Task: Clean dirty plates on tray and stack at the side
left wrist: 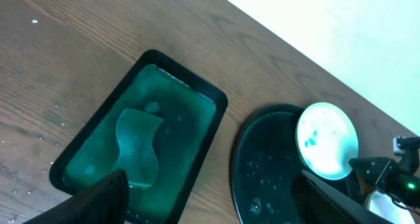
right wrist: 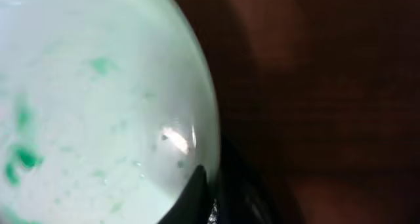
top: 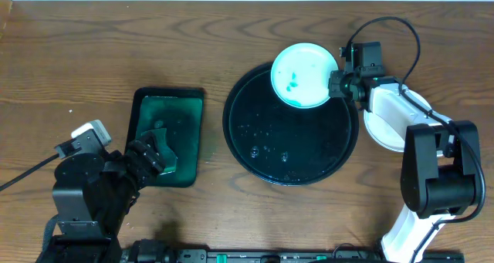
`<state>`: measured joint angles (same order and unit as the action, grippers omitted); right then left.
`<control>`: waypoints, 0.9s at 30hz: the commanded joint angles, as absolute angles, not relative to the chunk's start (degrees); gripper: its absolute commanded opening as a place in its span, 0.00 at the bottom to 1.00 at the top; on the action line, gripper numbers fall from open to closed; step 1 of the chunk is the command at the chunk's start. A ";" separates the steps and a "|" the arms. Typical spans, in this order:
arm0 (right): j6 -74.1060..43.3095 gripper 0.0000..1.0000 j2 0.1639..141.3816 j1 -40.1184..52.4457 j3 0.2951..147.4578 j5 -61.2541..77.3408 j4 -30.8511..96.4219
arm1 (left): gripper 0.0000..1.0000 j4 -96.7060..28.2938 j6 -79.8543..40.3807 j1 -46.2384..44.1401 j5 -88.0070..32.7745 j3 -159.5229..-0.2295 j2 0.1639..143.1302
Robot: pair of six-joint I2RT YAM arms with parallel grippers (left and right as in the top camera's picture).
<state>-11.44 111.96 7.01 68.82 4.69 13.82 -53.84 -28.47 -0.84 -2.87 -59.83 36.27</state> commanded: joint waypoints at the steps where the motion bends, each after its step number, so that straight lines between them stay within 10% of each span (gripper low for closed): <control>1: -13.45 0.10 112.31 7.55 69.08 6.94 15.59 | 0.80 -53.98 -28.29 -0.56 -3.03 -60.99 36.34; 8: -13.47 0.24 113.65 8.23 68.10 7.14 18.44 | 0.80 -54.00 -28.29 -0.56 -3.03 -60.99 36.34; 12: -13.47 0.01 115.00 9.08 67.88 7.20 16.95 | 0.80 -54.00 -28.29 -0.56 -3.03 -60.99 36.34; 20: -15.46 0.01 106.34 9.32 68.27 21.26 22.74 | 0.80 -54.00 -28.29 -0.56 -3.03 -60.99 36.34; 27: -19.75 0.01 98.02 13.26 68.25 4.16 39.18 | 0.80 -54.00 -28.29 -0.56 -3.03 -60.99 36.34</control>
